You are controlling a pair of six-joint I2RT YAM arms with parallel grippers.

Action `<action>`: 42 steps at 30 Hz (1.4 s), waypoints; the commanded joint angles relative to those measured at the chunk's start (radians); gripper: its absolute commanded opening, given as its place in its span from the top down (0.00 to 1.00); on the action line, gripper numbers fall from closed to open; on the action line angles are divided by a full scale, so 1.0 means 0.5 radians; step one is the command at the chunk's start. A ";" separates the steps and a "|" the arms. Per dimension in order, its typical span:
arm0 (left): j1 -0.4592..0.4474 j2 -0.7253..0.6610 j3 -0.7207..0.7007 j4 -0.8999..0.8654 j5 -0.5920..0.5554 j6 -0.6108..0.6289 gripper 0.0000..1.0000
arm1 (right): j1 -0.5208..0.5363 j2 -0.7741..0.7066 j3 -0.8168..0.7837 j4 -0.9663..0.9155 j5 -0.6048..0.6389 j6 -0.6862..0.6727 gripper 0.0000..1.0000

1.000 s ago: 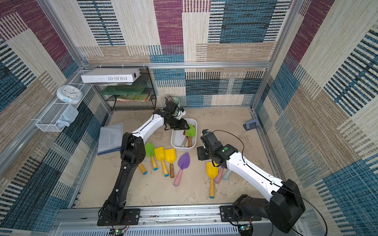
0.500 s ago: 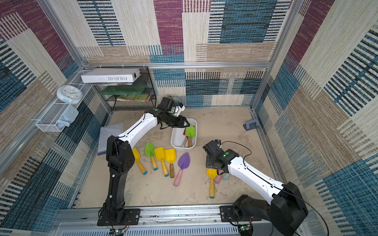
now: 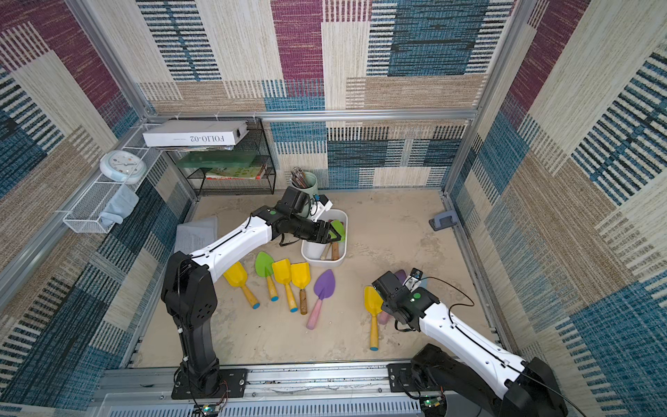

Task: Put the shovel into the storage box
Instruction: Pick up the shovel from the center of the board.

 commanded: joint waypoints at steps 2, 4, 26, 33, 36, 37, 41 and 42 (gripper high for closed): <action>-0.004 -0.028 -0.088 0.131 0.073 0.038 0.42 | -0.039 0.038 -0.032 0.044 0.041 0.099 0.48; -0.007 -0.025 -0.123 0.159 0.079 0.034 0.42 | -0.059 0.078 -0.043 0.091 0.014 0.078 0.48; -0.034 0.055 -0.135 0.203 0.107 -0.013 0.43 | -0.170 0.196 -0.254 0.347 -0.073 -0.007 0.66; -0.053 0.055 -0.115 0.189 0.105 -0.025 0.43 | -0.173 0.166 -0.225 0.324 -0.049 -0.024 0.92; -0.065 0.056 -0.104 0.192 0.120 -0.038 0.43 | -0.174 0.111 -0.186 0.271 -0.006 -0.034 1.00; -0.068 0.055 -0.102 0.197 0.128 -0.048 0.43 | -0.174 0.086 -0.168 0.254 0.016 -0.052 1.00; -0.071 0.069 -0.104 0.258 0.193 -0.117 0.43 | -0.172 0.028 -0.043 0.213 0.066 -0.183 1.00; -0.072 0.079 -0.104 0.277 0.215 -0.139 0.43 | -0.174 0.028 0.005 0.216 0.068 -0.271 1.00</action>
